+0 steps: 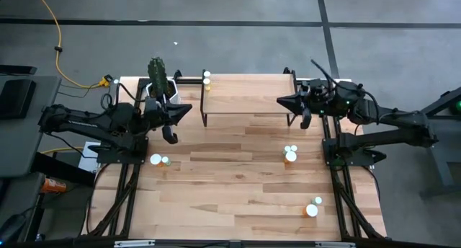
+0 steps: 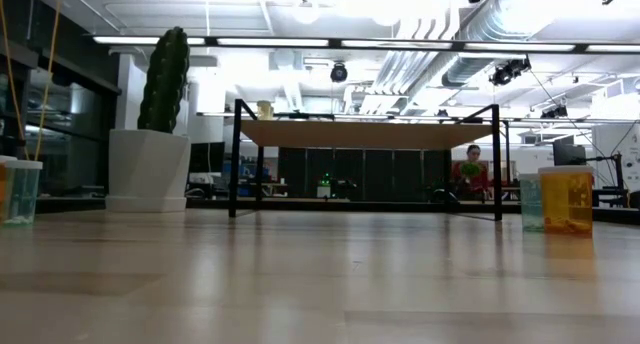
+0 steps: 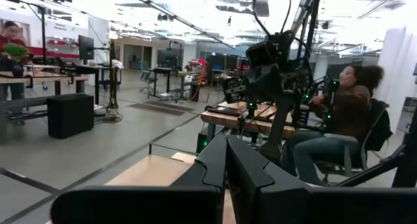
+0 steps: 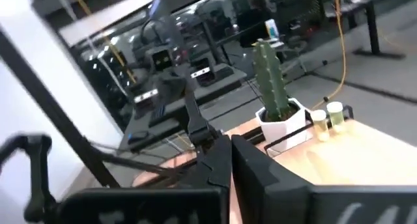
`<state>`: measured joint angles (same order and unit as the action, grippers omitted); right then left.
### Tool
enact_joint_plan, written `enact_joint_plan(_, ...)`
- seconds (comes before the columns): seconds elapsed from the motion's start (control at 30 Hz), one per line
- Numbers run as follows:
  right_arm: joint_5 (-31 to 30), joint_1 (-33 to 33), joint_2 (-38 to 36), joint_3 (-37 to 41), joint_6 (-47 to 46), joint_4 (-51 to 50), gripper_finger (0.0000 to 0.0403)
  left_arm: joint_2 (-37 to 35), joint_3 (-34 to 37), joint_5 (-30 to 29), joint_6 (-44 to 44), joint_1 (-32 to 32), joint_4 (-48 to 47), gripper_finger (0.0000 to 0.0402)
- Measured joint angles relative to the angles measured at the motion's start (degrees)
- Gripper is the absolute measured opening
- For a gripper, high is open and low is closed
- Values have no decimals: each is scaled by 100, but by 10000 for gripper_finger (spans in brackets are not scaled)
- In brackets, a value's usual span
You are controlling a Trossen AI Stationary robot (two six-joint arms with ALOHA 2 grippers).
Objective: Pick and place medicine bottles onto shelf by color
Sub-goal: Align the yellow pill bottle with the other yellow pill bottles on the shelf
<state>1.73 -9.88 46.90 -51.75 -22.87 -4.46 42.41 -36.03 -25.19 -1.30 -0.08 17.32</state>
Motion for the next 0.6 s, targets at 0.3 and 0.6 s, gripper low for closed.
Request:
enact_joint_plan(0.3, 372, 402, 161, -548, -1115, -2389, 136, 2, 0, -13, 0, 9, 0, 0)
enact_joint_plan(0.6, 1440, 1652, 918, -1607, -2311, -5388, 239, 2, 0, -122, -6, 11, 0, 0)
